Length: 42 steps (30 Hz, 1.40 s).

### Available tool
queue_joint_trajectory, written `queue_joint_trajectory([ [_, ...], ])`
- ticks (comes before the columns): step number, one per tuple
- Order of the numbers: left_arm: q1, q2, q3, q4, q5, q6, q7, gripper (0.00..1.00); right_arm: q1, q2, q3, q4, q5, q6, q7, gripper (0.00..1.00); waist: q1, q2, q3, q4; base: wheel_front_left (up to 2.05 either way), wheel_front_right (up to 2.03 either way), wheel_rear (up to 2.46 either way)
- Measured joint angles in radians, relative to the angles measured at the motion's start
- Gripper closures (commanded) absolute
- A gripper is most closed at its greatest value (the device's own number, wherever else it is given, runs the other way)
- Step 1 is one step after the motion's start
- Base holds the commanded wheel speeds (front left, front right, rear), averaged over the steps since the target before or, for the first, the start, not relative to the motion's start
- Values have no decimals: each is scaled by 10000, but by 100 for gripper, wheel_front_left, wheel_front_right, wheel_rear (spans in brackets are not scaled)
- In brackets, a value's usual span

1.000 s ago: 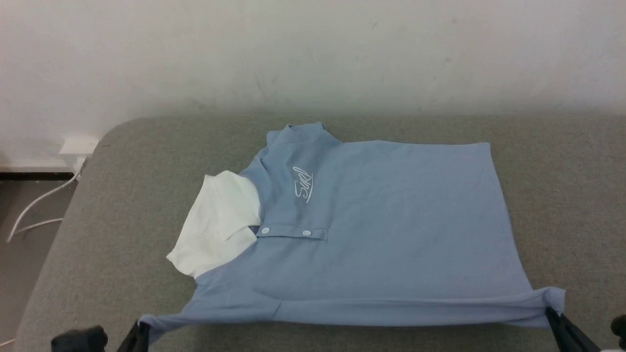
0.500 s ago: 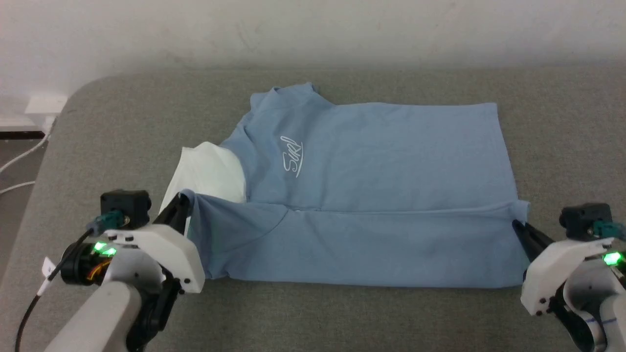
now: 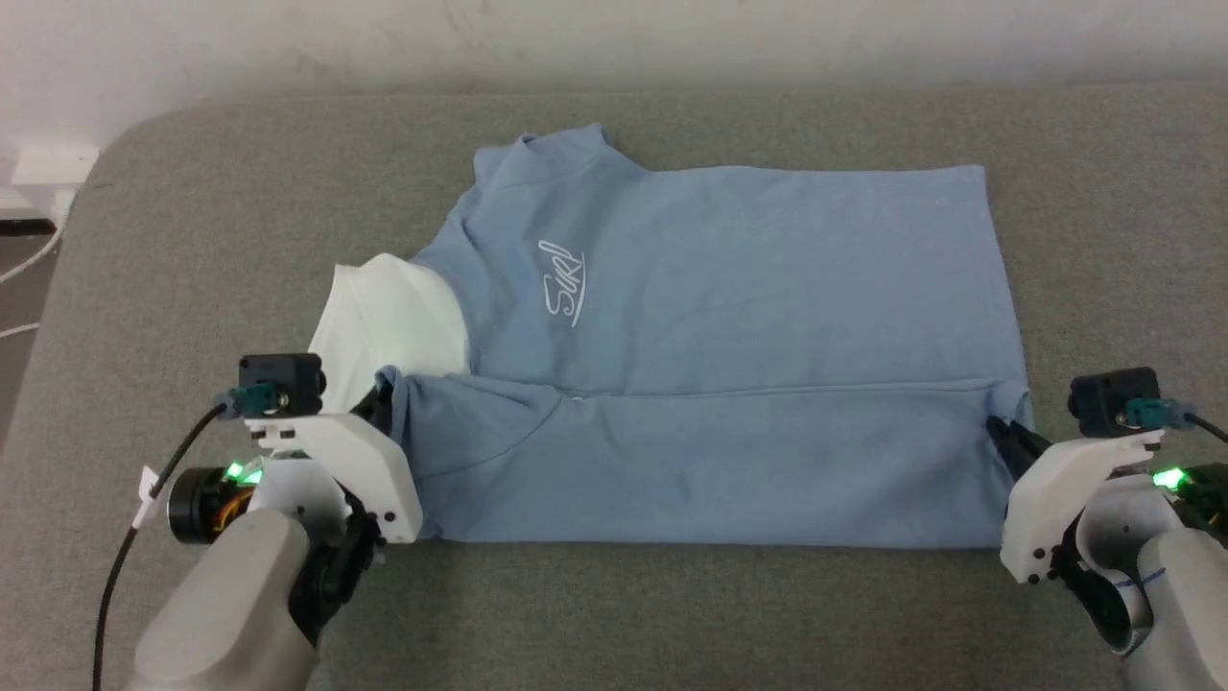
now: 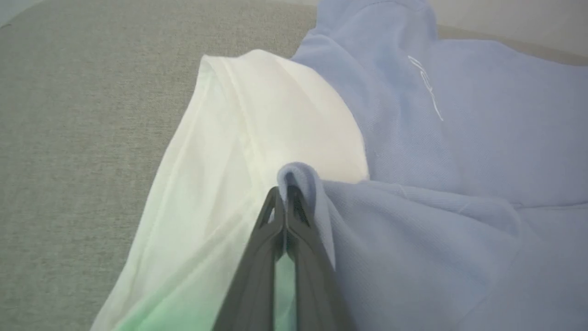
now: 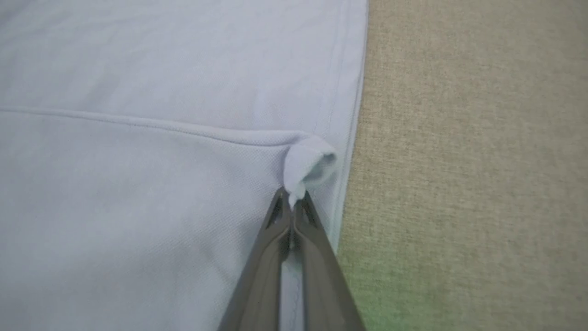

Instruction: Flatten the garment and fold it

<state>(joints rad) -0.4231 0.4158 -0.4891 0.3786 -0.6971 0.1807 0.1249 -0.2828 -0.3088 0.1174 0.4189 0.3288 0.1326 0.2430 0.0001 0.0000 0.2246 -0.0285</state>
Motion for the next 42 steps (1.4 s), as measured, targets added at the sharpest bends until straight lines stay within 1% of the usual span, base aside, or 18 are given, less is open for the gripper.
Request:
queue_joint_trajectory([
  [1, 1, -84, 0, 199, -96, -90, 6, 11, -27, 6, 90, 115, 40, 0, -104, 0, 0, 0, -32, -7, 0, 0, 0],
  [2, 2, -144, 48, 360, -182, -144, -54, 0, -35, 8, 190, 190, 77, 0, -226, 0, 0, 0, -71, -15, 0, 0, 0],
  [7, 19, -150, 311, 694, -502, -320, -426, 0, 94, 42, 336, 125, 201, 2, -1442, 0, -1, 0, -366, -59, 0, 0, 0],
  [10, 158, 42, 364, 510, -692, -422, -184, 0, 453, 144, 119, -196, 180, 2, -2220, 0, -1, 0, -619, -97, 0, 0, 0],
  [14, 557, 690, 554, -207, -1030, -493, 439, 0, 1162, 407, -299, -989, 42, 0, -3016, 0, -2, 0, -997, -153, 0, 0, 0],
  [17, 763, 1241, 782, -951, -1338, -489, 1072, 0, 1776, 698, -654, -1883, -192, 0, -3329, 0, -3, 0, -1261, -191, 0, 0, 0],
  [23, 1498, 2337, 869, -2339, -1935, -370, 2888, 0, 2781, 1390, -1095, -3751, -692, 0, -3221, 0, -3, 0, -1511, -473, 0, 0, 0],
  [25, 1731, 2552, 832, -2638, -2071, -309, 3335, 0, 2999, 1588, -1143, -4217, -809, 0, -3131, 0, -3, 0, -1501, -617, 0, 0, 0],
  [28, 1913, 2640, 660, -2909, -2282, -255, 3883, 0, 3161, 1768, -1183, -4763, -926, 0, -2972, 0, -2, 0, -1437, -816, 0, 0, 0],
  [32, 1928, 2709, 150, -2809, -2088, -198, 4477, 0, 3220, 1879, -1158, -5252, -1009, 0, -2813, 0, 0, 1, -1249, -1015, 0, 0, 0],
  [34, 1910, 2640, -90, -2591, -2052, -182, 4700, 0, 3227, 1893, -1139, -5392, -1022, 0, -2729, 0, -1, 0, -1138, -1106, 0, 0, 0],
  [37, 1704, 2474, -499, -2094, -1678, -121, 4947, 0, 3226, 1896, -1133, -5528, -1020, 0, -2688, 0, 0, 0, -965, -1226, 0, 0, 0],
  [39, 1477, 2320, -596, -1737, -1605, -117, 4966, 0, 3223, 1904, -1127, -5551, -1020, 0, -2623, 0, 0, 0, -877, -1316, 0, 0, 0],
  [42, 1111, 2192, -825, -1243, -1421, -205, 5020, 1, 3227, 1902, -1162, -5553, -1016, 0, -2525, 0, -1, 0, -787, -1446, 0, 0, 0],
])
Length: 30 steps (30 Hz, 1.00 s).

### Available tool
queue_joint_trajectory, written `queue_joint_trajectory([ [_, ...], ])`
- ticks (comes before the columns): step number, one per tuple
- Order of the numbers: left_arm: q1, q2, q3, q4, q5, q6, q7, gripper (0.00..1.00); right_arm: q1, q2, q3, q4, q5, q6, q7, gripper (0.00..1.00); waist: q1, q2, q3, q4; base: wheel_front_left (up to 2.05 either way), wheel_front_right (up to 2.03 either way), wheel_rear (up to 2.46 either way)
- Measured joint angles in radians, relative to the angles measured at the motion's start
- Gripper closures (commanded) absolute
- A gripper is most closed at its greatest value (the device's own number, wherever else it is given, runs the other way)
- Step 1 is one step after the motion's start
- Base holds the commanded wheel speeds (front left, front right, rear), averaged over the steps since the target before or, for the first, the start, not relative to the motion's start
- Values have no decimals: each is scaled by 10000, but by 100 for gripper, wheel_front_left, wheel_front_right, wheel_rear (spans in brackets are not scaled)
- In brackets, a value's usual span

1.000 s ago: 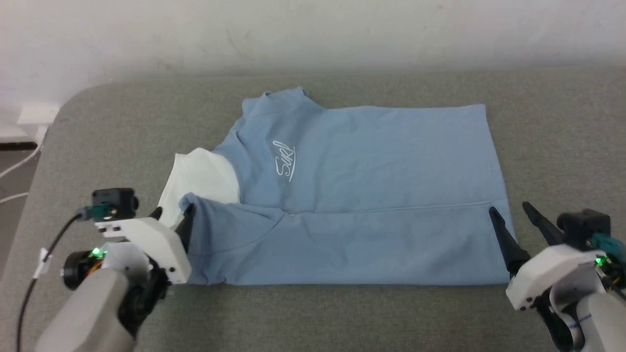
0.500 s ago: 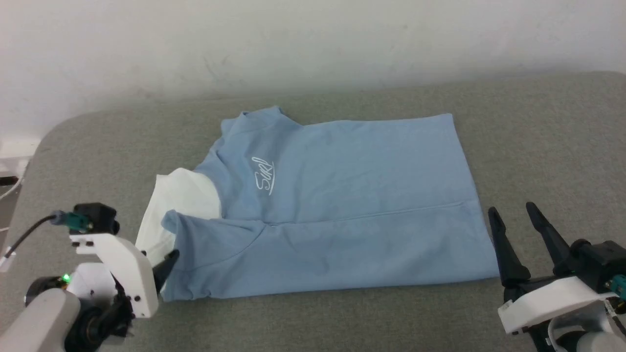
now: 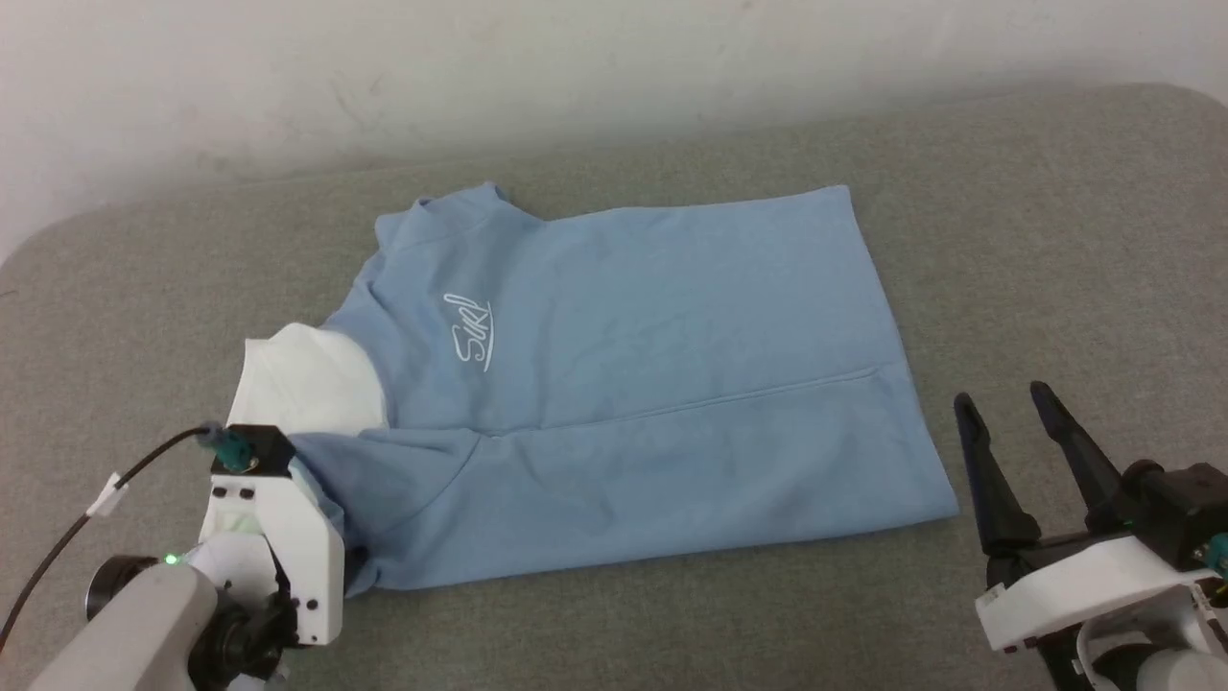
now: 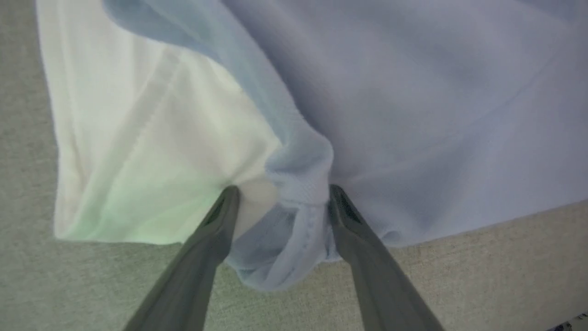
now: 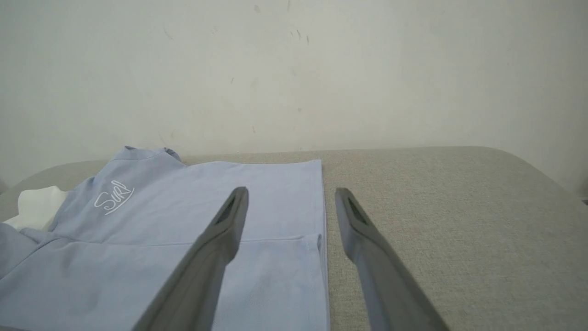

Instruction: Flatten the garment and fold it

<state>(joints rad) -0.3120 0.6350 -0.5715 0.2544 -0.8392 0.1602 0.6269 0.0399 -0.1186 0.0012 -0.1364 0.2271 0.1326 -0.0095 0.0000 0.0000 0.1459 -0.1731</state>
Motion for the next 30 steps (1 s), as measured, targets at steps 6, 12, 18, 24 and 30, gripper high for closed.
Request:
queue_joint_trajectory([
  [6, -404, -334, -211, 639, -25, -372, 159, 100, 91, -102, -336, -10, 15, 0, 297, 0, -1, 0, 21, -51, 0, 0, 0],
  [12, -400, -525, -190, 846, -67, -468, -332, 100, 123, -330, -598, 29, 169, 0, 863, 0, 0, 0, -65, 95, 0, 0, 0],
  [18, -177, -602, 54, 518, -50, -426, -1239, 100, -449, -809, -357, 1200, 1256, 0, 2679, 0, 1, 0, -120, 313, 0, 0, 0],
  [24, -163, -596, 313, -462, 194, -127, -1894, 100, -1604, -1398, 100, 3467, 2385, -12, 5139, 0, 2, 0, -11, 653, 0, 0, 0],
  [30, -163, -594, 299, -1129, 286, 6, -1977, 100, -2840, -1526, 535, 5120, 2861, -10, 6295, 0, 2, 0, 228, 1048, 0, 0, 0],
])
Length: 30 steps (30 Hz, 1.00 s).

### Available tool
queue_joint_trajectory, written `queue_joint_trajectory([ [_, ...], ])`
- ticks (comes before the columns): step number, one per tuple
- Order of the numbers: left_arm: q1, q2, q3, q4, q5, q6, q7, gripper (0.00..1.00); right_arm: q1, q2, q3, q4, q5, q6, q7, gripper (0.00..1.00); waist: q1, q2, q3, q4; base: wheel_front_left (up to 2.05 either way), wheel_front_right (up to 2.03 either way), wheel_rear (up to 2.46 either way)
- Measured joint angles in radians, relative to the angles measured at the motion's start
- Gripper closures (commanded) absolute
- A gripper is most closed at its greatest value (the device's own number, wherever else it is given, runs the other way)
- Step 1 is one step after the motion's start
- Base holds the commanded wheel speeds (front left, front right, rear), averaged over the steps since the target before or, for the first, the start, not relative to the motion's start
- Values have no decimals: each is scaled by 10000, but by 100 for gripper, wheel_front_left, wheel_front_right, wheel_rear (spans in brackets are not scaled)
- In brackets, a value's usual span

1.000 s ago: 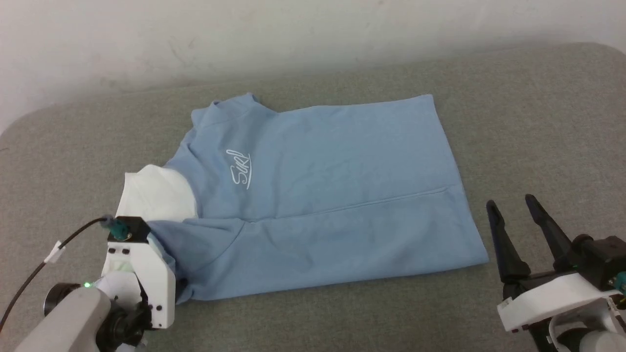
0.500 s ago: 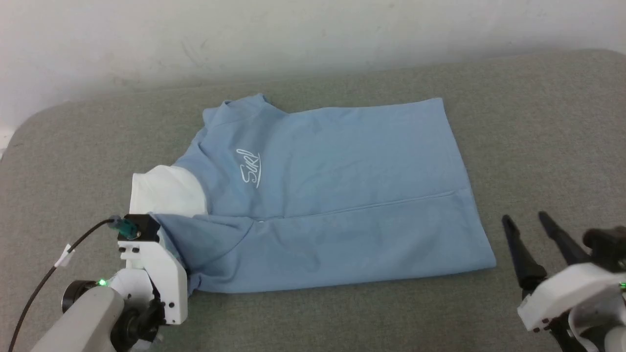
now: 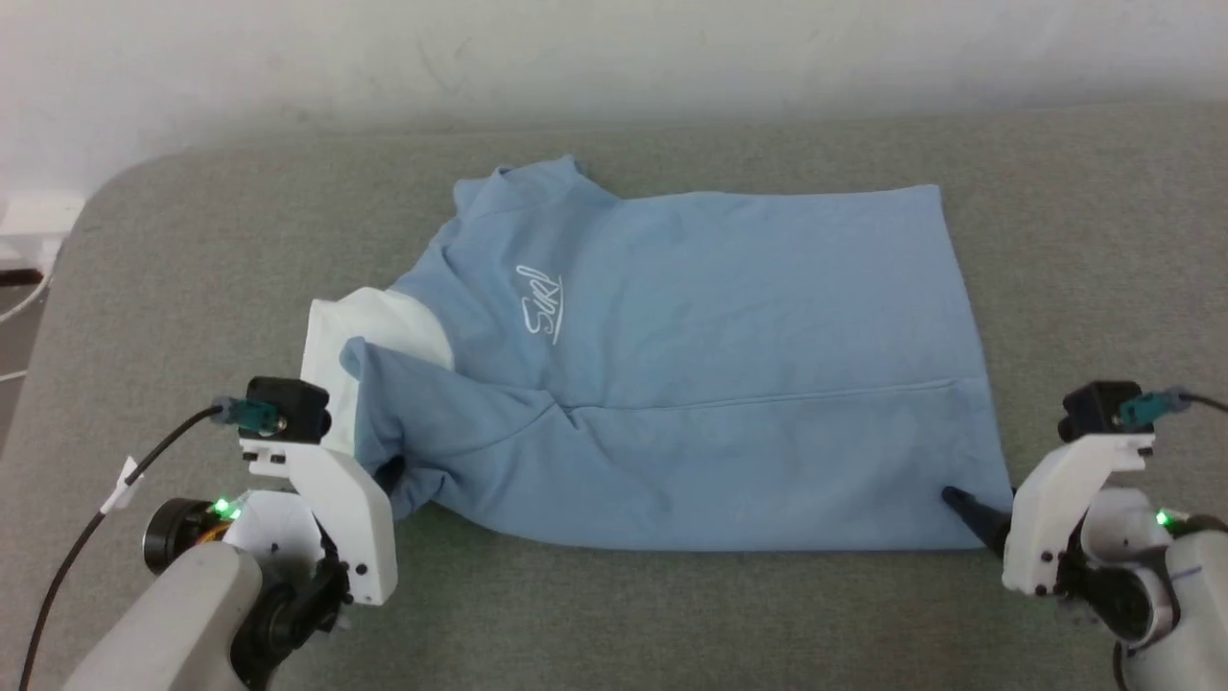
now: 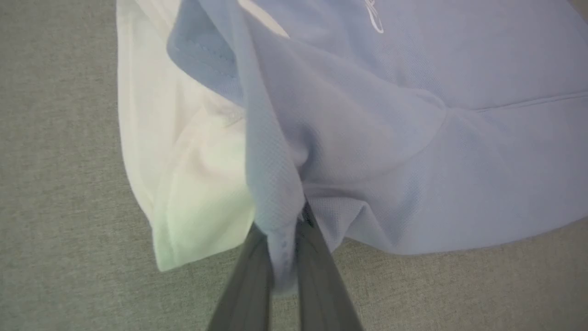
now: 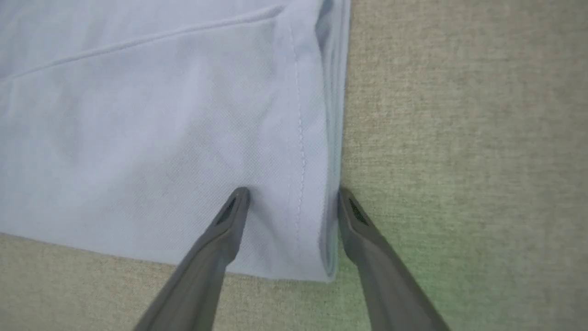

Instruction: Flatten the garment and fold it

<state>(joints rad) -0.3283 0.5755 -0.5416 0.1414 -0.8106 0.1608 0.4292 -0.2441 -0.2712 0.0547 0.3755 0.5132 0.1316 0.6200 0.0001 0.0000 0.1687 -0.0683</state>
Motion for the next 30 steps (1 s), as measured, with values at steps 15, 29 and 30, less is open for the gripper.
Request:
queue_joint_trajectory([
  [15, 241, 36, -61, -48, 2, 0, -265, 100, -820, -443, 765, 577, 468, 0, 840, 100, 0, 0, -159, 206, 0, 0, 0],
  [29, 2902, 915, 255, -1998, -290, 1131, -389, 100, 1674, -1239, 796, -2288, 307, 2, 890, 100, -4, 0, -1747, 276, 0, 0, 0],
  [30, 3145, 911, 249, -2079, -407, 1198, -364, 100, 1934, -1200, 677, -2443, 303, 2, 943, 100, -4, 0, -1823, 273, 0, 0, 0],
])
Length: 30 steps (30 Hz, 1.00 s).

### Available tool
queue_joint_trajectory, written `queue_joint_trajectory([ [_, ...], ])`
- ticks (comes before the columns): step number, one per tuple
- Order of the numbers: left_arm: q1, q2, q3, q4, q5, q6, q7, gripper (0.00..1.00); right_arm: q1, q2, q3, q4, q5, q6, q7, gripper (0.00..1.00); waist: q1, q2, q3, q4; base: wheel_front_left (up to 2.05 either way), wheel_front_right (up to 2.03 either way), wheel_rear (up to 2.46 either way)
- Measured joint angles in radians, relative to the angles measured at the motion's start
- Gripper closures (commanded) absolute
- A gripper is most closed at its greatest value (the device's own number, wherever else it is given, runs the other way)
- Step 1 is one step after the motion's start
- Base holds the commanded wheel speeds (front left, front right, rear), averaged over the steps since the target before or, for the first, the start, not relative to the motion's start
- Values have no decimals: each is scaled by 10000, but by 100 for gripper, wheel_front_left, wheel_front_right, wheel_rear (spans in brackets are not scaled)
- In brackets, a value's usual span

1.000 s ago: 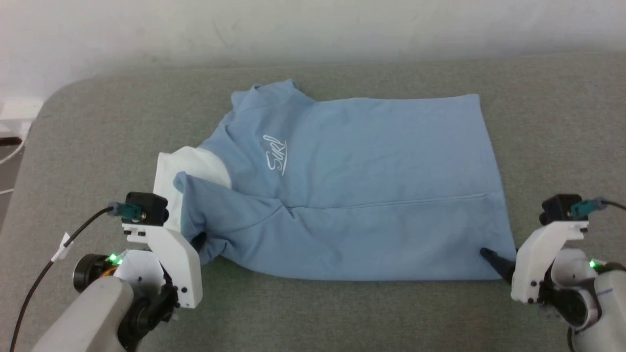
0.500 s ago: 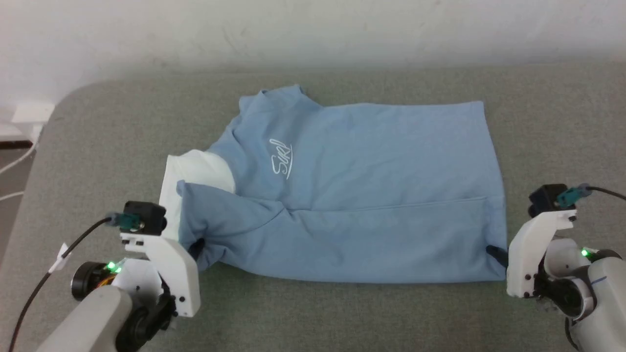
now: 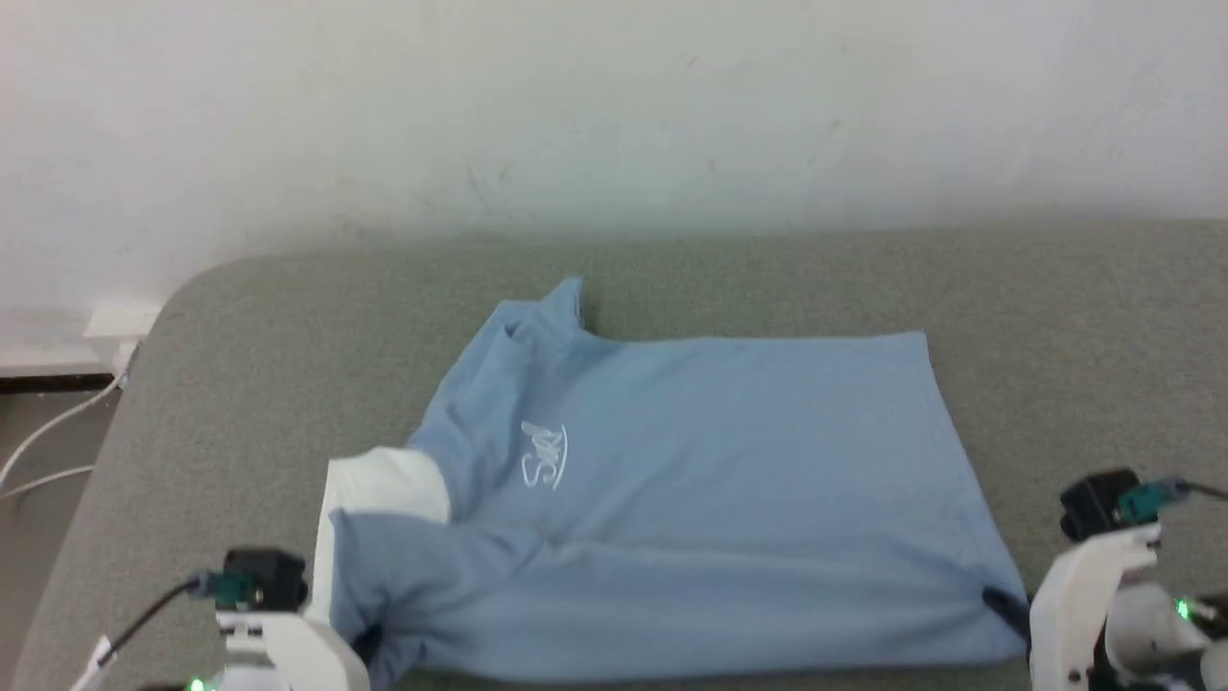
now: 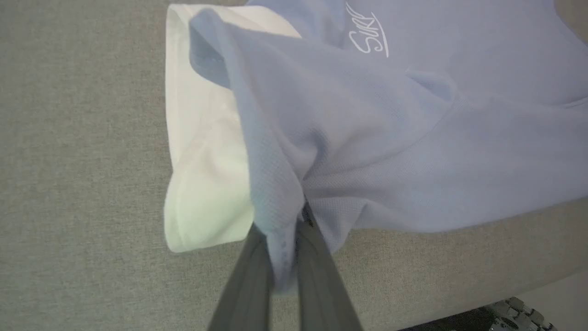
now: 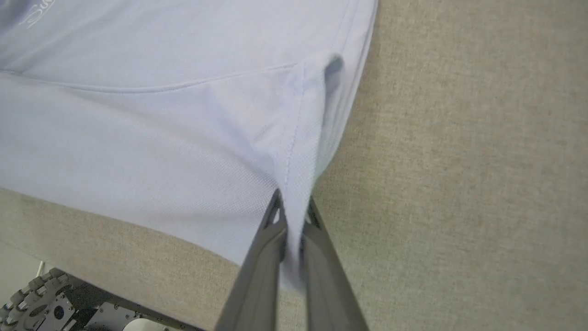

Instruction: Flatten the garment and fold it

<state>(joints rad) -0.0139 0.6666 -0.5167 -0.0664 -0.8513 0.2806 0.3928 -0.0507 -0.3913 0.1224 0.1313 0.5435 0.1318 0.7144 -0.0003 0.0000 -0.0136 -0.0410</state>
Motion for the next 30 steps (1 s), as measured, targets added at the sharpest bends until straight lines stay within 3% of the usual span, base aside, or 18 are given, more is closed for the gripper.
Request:
queue_joint_trajectory([
  [3, 481, -125, -19, 75, -211, 121, -96, 100, 766, 268, -261, -148, -107, 0, 84, 100, -1, 0, -91, -29, 0, 0, 0],
  [8, 532, -913, 75, 1133, -604, 19, -696, 100, 1458, 878, -364, 213, -345, -2, -284, 100, 2, 0, 16, -94, 0, 0, 0],
  [9, 530, -1026, 104, 1358, -702, -31, -779, 70, 1478, 953, -372, 274, -433, -2, -510, 73, 1, 0, 35, -118, 0, 0, 0],
  [10, 526, -1160, 163, 1549, -767, -71, -922, 7, 1480, 1001, -364, 336, -468, -2, -740, 0, 1, 0, 53, -143, 0, 0, 0],
  [11, 516, -1252, 205, 1714, -773, -75, -1064, 0, 1480, 1022, -297, 389, -525, -2, -1024, 0, 2, 0, 66, -167, 0, 0, 0],
  [15, 431, -1337, 499, 1896, -819, -159, -1570, 0, 1462, 1030, -165, 163, -754, -2, -2719, 0, 3, 0, 82, -271, 0, 0, 0],
  [21, -295, -1106, 1216, 1478, -472, -8, -2552, 0, 1273, 1436, -876, -642, -1536, -2, -5390, 0, 2, 0, 187, -377, 0, 0, 0],
  [27, -2265, -1058, 1473, 1532, -33, 8, -2796, 0, 708, 2000, -1225, -1687, -2092, -2, -6805, 0, 4, 0, 730, -482, 0, 0, 0],
  [30, -3525, -1037, 1549, 2094, 69, -251, -2717, 0, 223, 2144, -1091, -2272, -2219, -2, -7191, 0, 5, 0, 1149, -605, 0, 0, 0],
])
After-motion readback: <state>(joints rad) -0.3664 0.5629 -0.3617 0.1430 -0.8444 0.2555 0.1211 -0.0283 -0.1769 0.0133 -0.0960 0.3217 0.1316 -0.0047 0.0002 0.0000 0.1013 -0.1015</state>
